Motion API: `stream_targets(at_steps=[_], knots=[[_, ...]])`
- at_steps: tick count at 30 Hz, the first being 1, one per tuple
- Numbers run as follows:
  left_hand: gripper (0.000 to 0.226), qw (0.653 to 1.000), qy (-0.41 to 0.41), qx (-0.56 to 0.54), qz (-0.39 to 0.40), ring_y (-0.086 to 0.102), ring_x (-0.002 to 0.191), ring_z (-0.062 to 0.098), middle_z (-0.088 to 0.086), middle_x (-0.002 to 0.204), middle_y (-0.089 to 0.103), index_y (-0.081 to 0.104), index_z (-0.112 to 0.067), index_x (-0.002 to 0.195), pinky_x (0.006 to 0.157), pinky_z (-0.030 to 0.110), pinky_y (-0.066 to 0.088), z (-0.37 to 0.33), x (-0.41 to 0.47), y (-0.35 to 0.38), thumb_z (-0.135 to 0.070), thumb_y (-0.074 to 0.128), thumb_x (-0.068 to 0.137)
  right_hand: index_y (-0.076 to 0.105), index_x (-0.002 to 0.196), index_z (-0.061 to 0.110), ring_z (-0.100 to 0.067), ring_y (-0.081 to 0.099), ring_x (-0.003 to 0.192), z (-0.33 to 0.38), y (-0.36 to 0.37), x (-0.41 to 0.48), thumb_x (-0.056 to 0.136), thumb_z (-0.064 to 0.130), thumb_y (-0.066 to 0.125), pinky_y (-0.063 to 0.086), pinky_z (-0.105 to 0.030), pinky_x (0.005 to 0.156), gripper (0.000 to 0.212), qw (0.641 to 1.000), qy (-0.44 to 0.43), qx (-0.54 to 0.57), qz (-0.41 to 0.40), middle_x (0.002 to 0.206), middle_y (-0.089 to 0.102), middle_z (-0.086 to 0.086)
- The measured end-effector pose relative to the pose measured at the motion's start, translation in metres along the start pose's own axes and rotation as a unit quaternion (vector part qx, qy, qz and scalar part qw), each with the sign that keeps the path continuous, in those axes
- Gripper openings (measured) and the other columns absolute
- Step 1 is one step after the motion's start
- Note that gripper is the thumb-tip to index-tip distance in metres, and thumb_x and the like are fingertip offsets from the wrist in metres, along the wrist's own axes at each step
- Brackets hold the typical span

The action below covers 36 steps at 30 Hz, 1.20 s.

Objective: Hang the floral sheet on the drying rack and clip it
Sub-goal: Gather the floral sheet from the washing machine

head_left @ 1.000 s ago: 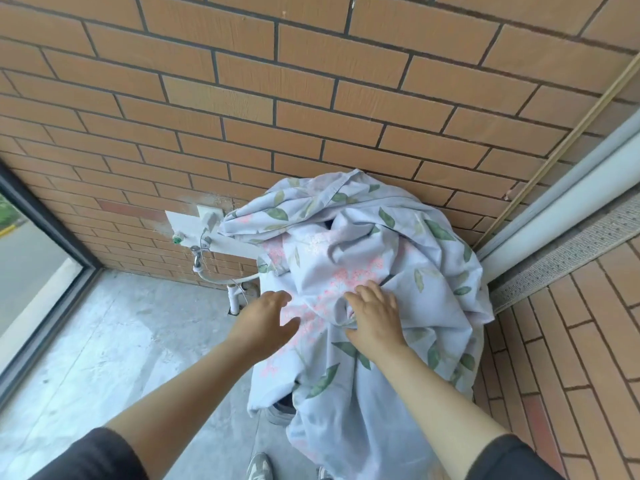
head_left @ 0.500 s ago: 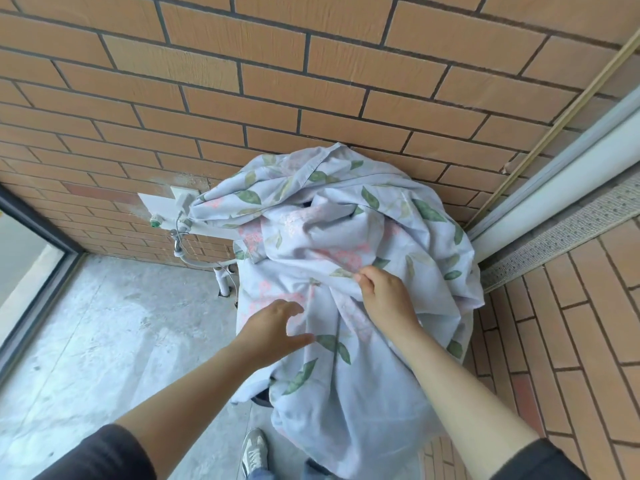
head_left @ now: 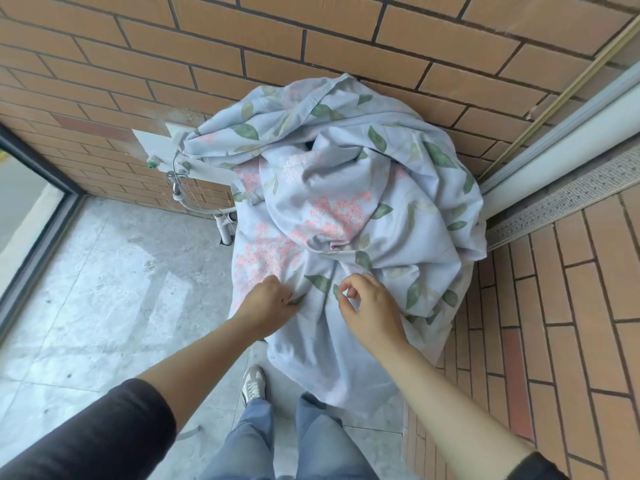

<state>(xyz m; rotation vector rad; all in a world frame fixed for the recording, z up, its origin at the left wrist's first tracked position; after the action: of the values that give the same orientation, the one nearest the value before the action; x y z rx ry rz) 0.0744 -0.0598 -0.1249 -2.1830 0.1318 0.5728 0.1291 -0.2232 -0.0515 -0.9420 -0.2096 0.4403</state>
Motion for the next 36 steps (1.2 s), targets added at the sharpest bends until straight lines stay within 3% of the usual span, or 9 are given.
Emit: stream_targets(at_steps=[5,9,15,19,23,27,29,33,36], knots=[[0.043,0.999,-0.003,-0.032,-0.020,0.047,0.071,0.024,0.008,0.080,0.045,0.031,-0.020,0.055,0.056,0.031,0.032,-0.007,-0.008,-0.013,-0.020,0.059,0.088,0.064,0.099,0.011,-0.015,0.059,0.084,-0.017,0.042,-0.020,0.083,0.025,0.065,0.050,-0.033,0.076,0.021,0.986,0.069,-0.015,0.148,0.094,0.063,0.000],[0.041,0.997,-0.017,-0.072,-0.018,0.038,0.061,0.020,-0.001,0.060,0.039,0.031,-0.018,0.057,0.050,0.029,0.027,-0.009,-0.011,-0.014,-0.019,0.058,0.088,0.063,0.105,0.013,-0.018,0.059,0.095,-0.015,0.057,-0.031,0.079,0.033,0.070,0.049,-0.035,0.082,0.034,0.979,0.077,-0.001,0.191,0.104,0.064,-0.002],[0.041,0.996,-0.008,-0.091,-0.024,0.035,0.057,0.019,0.000,0.057,0.038,0.030,-0.016,0.058,0.049,0.028,0.025,-0.015,-0.010,-0.019,-0.016,0.058,0.088,0.064,0.085,0.011,-0.021,0.060,0.081,-0.012,0.066,-0.029,0.068,0.038,0.077,0.049,-0.036,0.074,0.034,0.982,0.076,-0.014,0.170,0.085,0.065,-0.003],[0.040,0.993,-0.014,-0.117,-0.031,0.035,0.052,0.016,0.001,0.054,0.040,0.032,-0.015,0.058,0.048,0.028,0.025,-0.016,-0.012,-0.022,-0.013,0.057,0.088,0.068,0.082,0.013,-0.024,0.064,0.081,-0.014,0.065,-0.030,0.079,0.024,0.069,0.051,-0.036,0.074,0.012,0.988,0.079,0.013,0.133,0.082,0.070,-0.003],[0.040,0.991,-0.001,-0.127,-0.039,0.041,0.060,0.022,0.003,0.057,0.045,0.032,-0.015,0.058,0.053,0.032,0.028,-0.015,-0.011,-0.024,-0.014,0.059,0.088,0.060,0.083,0.007,-0.029,0.059,0.072,-0.018,0.060,-0.031,0.086,0.014,0.058,0.044,-0.036,0.063,0.008,0.989,0.072,0.023,0.124,0.074,0.064,-0.007],[0.043,0.989,0.010,-0.141,-0.049,0.038,0.061,0.022,-0.001,0.057,0.039,0.030,-0.018,0.058,0.054,0.033,0.026,-0.016,-0.012,-0.024,-0.019,0.059,0.089,0.049,0.081,0.010,-0.017,0.046,0.061,-0.033,0.050,-0.030,0.089,0.011,0.054,0.036,-0.031,0.057,0.009,0.976,0.160,0.114,0.099,0.062,0.047,0.003],[0.042,0.988,0.018,-0.145,-0.053,0.040,0.061,0.024,-0.001,0.057,0.040,0.031,-0.018,0.059,0.055,0.034,0.028,-0.018,-0.013,-0.024,-0.022,0.059,0.090,0.046,0.078,0.012,-0.011,0.042,0.057,-0.036,0.046,-0.029,0.089,0.010,0.052,0.033,-0.021,0.052,0.013,0.967,0.188,0.147,0.086,0.061,0.044,0.005],[0.029,0.990,0.021,-0.137,-0.002,0.054,0.070,0.021,-0.002,0.072,0.055,0.048,-0.016,0.073,0.060,0.025,0.040,-0.020,-0.015,-0.014,-0.034,0.069,0.083,0.046,0.076,0.014,-0.006,0.038,0.055,-0.039,0.035,-0.025,0.093,0.010,0.047,0.032,-0.013,0.047,0.017,0.954,0.216,0.201,0.061,0.062,0.043,0.005],[0.044,0.995,0.049,-0.055,0.061,0.056,0.078,0.017,-0.002,0.087,0.057,0.059,-0.012,0.091,0.071,0.027,0.047,-0.022,-0.021,-0.002,-0.040,0.082,0.066,0.051,0.080,0.009,-0.003,0.039,0.054,-0.041,0.022,-0.017,0.092,0.008,0.048,0.033,-0.011,0.048,0.012,0.954,0.215,0.207,0.027,0.063,0.045,0.005]])
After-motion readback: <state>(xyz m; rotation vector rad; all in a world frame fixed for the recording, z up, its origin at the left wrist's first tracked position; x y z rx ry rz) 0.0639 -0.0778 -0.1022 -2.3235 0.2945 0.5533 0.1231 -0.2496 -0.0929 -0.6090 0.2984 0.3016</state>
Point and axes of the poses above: each hand's wrist, its own x-axis towards the middle knuckle, its own y-axis out of the palm, z = x × y, the point moved 8 cm from there along x, towards the middle knuckle
